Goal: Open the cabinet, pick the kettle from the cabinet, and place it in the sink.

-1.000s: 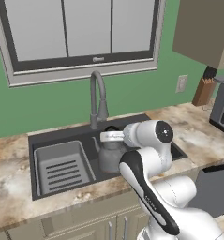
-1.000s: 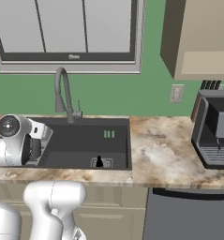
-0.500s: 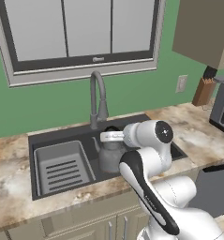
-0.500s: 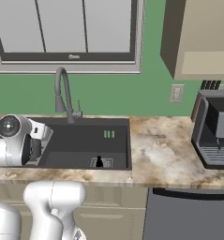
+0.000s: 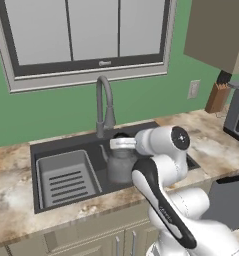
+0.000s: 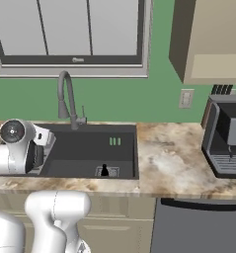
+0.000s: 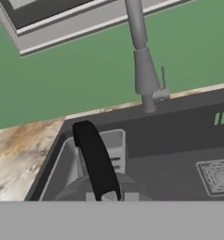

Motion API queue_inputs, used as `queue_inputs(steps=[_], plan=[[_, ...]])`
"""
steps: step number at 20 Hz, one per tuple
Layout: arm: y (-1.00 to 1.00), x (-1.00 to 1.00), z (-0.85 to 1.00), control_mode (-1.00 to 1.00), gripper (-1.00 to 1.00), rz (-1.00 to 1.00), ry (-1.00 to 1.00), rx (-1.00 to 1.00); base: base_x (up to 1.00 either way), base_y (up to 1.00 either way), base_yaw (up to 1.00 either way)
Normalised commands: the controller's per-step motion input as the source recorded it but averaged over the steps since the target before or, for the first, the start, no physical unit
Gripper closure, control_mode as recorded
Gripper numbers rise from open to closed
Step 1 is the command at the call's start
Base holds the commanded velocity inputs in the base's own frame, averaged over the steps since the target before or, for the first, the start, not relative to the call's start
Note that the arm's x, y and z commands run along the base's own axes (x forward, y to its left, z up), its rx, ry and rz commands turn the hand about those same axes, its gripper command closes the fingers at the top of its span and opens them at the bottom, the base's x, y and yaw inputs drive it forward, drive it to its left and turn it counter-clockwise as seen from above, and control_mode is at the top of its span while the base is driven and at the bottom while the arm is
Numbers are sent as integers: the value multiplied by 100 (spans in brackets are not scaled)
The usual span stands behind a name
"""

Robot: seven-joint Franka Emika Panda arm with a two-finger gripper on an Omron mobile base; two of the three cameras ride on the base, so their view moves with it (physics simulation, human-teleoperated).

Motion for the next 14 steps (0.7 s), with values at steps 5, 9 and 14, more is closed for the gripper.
queue_inputs(steps=[5, 9, 14], plan=[[-25, -9, 5, -100, 100, 0, -11, 10, 0, 0, 0], [-23, -8, 1, -100, 100, 1, -3, 1, 0, 0, 0], [-28, -1, 0, -100, 100, 7, 0, 0, 0, 0, 0]])
